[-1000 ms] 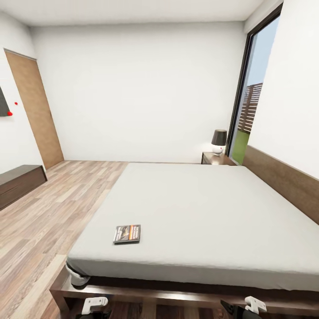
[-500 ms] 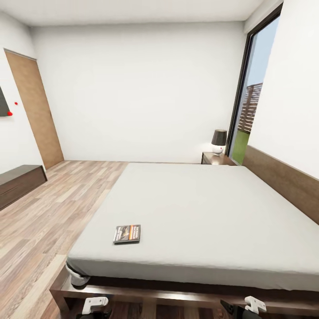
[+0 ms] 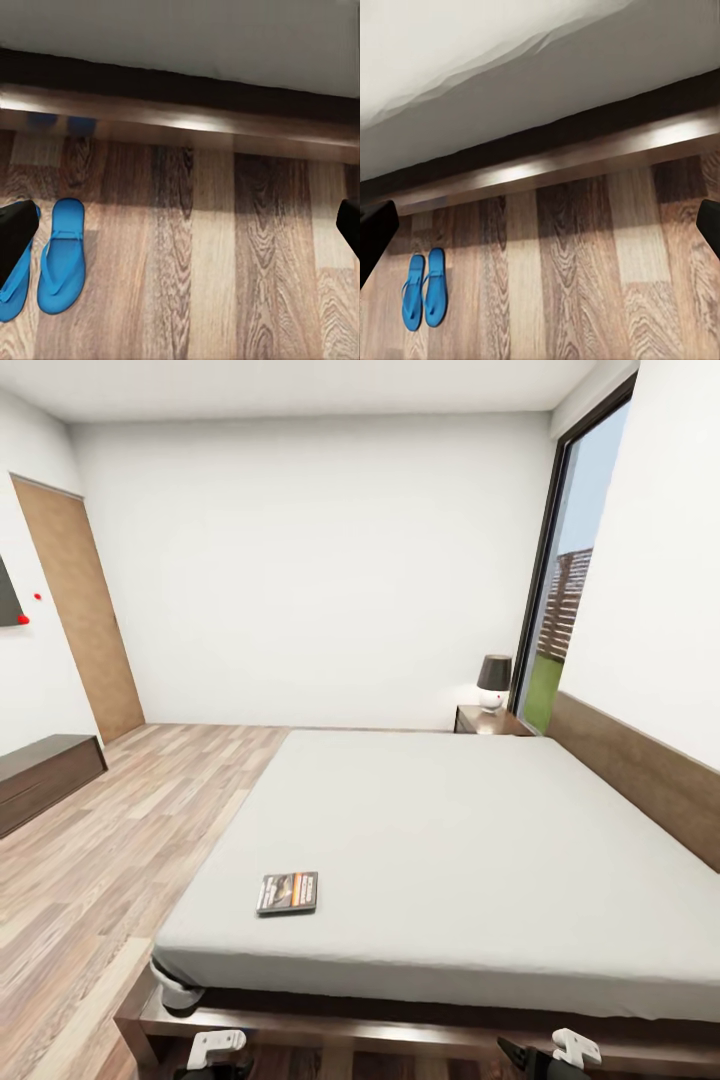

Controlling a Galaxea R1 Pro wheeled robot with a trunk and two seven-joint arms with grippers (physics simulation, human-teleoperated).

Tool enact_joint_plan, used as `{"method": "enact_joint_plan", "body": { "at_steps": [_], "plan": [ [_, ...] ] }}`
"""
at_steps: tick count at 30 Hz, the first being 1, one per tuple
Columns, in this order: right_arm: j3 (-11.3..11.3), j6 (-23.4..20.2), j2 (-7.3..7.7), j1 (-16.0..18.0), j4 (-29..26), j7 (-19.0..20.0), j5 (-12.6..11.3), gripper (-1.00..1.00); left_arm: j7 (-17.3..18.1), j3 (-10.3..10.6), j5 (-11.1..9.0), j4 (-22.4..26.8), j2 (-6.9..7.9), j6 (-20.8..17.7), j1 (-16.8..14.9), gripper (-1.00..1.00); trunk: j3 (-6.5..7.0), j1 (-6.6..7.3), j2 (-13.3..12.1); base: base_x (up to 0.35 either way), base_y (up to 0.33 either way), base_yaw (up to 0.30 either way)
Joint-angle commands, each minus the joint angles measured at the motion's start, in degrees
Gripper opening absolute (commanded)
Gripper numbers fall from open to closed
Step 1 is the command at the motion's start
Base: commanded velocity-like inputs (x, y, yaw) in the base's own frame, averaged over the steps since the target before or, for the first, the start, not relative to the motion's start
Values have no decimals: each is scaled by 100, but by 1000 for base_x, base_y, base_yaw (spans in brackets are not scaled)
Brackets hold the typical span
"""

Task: In the bedroom, move the book from the bed onto either nightstand, and place the two sandals side by side next to the bed.

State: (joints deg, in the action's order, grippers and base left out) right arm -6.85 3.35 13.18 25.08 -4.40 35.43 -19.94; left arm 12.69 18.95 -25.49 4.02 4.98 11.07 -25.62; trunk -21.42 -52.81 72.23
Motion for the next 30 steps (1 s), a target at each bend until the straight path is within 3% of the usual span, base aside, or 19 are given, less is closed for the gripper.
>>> {"method": "enact_joint_plan", "body": {
  "at_steps": [1,30],
  "plan": [
    [-45,17,0,3,9,25,34,100,20,48,-60,-7,2,18,-5,100,12,23,-38,0,0,0],
    [-45,20,0,4,9,-9,34,100,23,48,-61,-7,1,18,-5,100,533,660,-1201,0,0,0]
  ]
}}
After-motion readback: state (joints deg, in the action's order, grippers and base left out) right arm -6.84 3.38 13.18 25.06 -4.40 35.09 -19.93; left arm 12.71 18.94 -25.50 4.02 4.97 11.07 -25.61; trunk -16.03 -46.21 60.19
